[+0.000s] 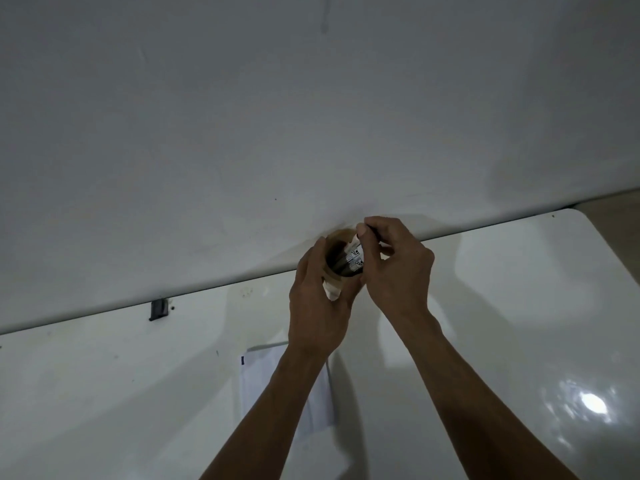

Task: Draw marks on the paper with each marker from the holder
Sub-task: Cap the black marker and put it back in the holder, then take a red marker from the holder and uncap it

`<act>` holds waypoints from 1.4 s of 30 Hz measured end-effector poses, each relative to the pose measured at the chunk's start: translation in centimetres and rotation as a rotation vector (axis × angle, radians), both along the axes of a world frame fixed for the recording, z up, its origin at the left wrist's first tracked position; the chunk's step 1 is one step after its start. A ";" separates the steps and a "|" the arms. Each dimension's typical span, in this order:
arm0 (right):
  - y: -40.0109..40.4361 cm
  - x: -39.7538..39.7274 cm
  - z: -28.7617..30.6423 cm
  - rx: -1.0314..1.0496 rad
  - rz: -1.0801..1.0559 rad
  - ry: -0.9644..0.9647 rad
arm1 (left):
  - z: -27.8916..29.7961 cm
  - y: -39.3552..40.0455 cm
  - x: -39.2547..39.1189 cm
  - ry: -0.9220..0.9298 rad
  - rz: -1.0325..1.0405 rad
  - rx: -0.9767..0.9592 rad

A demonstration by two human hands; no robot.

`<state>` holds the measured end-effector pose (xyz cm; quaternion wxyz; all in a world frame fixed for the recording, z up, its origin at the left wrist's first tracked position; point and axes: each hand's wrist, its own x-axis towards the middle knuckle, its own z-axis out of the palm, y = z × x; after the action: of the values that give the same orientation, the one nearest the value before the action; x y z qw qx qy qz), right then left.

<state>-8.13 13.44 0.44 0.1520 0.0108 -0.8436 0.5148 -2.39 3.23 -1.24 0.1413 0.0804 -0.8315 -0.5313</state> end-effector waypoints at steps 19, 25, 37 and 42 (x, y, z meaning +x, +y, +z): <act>1.4 2.4 0.1 -0.080 -0.083 -0.148 | 0.8 0.1 0.3 0.002 -0.013 0.021; 2.5 2.8 2.9 -0.206 -0.149 -0.105 | 0.9 0.1 0.4 -0.012 -0.032 0.055; 4.4 7.0 9.7 -0.444 -0.035 0.052 | 2.0 -1.8 2.7 -0.228 0.080 0.019; 1.6 11.0 7.4 -0.288 0.230 -0.335 | 6.8 -4.9 8.0 -0.248 0.066 0.133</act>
<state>2.92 15.08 7.83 -0.0494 -0.0005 -0.7681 0.6385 5.63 -1.63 5.54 0.0491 0.1819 -0.8025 -0.5661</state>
